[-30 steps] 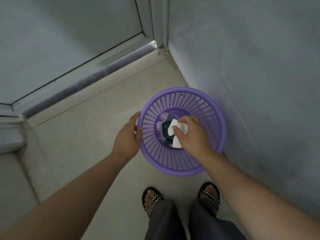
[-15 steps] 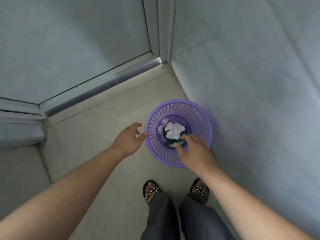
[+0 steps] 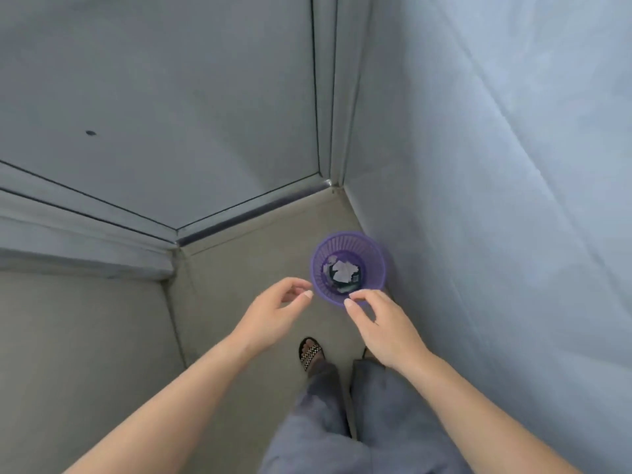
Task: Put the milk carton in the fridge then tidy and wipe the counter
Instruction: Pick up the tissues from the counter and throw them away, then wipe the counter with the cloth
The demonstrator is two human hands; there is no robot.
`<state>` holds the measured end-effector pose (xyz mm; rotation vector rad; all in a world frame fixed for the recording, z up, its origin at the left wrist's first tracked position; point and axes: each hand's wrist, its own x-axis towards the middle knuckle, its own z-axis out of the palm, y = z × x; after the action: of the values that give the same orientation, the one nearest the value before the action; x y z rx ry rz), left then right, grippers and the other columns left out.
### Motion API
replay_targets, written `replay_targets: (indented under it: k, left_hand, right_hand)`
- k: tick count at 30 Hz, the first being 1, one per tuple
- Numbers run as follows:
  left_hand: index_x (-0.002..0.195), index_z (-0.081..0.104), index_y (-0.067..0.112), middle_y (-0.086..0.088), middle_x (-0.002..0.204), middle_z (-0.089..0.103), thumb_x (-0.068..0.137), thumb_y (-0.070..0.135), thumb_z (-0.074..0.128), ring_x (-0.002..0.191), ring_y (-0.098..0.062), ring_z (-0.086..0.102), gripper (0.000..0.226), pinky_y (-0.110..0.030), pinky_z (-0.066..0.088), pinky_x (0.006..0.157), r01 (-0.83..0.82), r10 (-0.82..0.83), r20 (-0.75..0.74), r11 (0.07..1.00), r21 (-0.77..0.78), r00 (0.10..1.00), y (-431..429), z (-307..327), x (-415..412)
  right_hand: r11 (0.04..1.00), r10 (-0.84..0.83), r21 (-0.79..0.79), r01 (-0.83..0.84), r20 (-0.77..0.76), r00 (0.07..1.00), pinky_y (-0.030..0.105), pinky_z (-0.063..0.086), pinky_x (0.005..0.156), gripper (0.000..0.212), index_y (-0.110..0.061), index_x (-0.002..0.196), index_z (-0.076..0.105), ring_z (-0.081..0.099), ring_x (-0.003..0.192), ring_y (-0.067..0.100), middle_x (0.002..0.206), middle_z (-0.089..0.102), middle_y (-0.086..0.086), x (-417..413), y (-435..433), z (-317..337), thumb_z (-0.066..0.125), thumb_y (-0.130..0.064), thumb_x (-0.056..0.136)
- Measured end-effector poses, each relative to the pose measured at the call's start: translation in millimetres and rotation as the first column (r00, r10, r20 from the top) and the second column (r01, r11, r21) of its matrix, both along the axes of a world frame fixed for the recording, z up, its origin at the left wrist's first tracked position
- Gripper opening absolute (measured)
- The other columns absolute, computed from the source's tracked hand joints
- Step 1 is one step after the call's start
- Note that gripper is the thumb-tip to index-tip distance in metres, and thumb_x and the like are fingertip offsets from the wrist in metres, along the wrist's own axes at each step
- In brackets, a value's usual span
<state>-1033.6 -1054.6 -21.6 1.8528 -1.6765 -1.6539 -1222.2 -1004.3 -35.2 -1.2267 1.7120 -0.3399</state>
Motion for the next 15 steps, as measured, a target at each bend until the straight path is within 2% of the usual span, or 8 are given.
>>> replay_targets:
  k: [4,7,11,15]
  left_hand:
    - [0.096,0.061,0.039,0.010,0.101,0.066,0.092,0.029,0.053,0.095,-0.002,0.059,0.014,-0.011,0.041,0.078,-0.087,0.077,-0.136,0.994,-0.069,0.988,28.4,86.7,6.3]
    - [0.101,0.061,0.037,0.007,0.104,0.066,0.092,0.031,0.052,0.097,-0.003,0.060,0.015,-0.006,0.041,0.077,-0.138,0.104,-0.247,0.983,-0.124,0.963,58.0,131.5,14.2]
    - [0.104,0.062,0.032,0.008,0.102,0.068,0.083,0.038,0.048,0.098,-0.002,0.061,0.026,-0.008,0.042,0.079,-0.208,0.145,-0.323,0.963,-0.170,0.935,99.3,161.2,28.6]
    - [0.103,0.063,0.030,0.008,0.102,0.069,0.081,0.038,0.048,0.099,-0.003,0.062,0.028,-0.019,0.043,0.082,-0.288,0.226,-0.368,0.949,-0.124,0.902,140.7,169.9,35.3]
  right_hand:
    - [0.991,-0.040,-0.118,0.058,0.147,0.988,0.016,0.041,0.086,0.023,-0.026,0.110,0.059,0.050,0.100,-0.007,0.113,0.056,-0.017,3.0,29.2,86.7,0.049,-0.037,0.092]
    - [0.969,-0.079,-0.209,0.129,0.233,0.969,0.014,0.043,0.084,0.021,-0.029,0.104,0.061,0.053,0.100,-0.006,0.108,0.059,-0.019,3.6,59.8,130.0,0.051,-0.038,0.088]
    - [0.943,-0.090,-0.280,0.179,0.303,0.949,0.016,0.044,0.086,0.030,-0.032,0.104,0.061,0.055,0.106,0.000,0.107,0.061,-0.023,3.3,100.1,159.6,0.047,-0.048,0.083]
    - [0.948,-0.055,-0.281,0.151,0.320,0.946,0.014,0.043,0.088,0.030,-0.035,0.102,0.061,0.054,0.110,0.002,0.109,0.060,-0.023,3.2,135.2,171.2,0.046,-0.050,0.080]
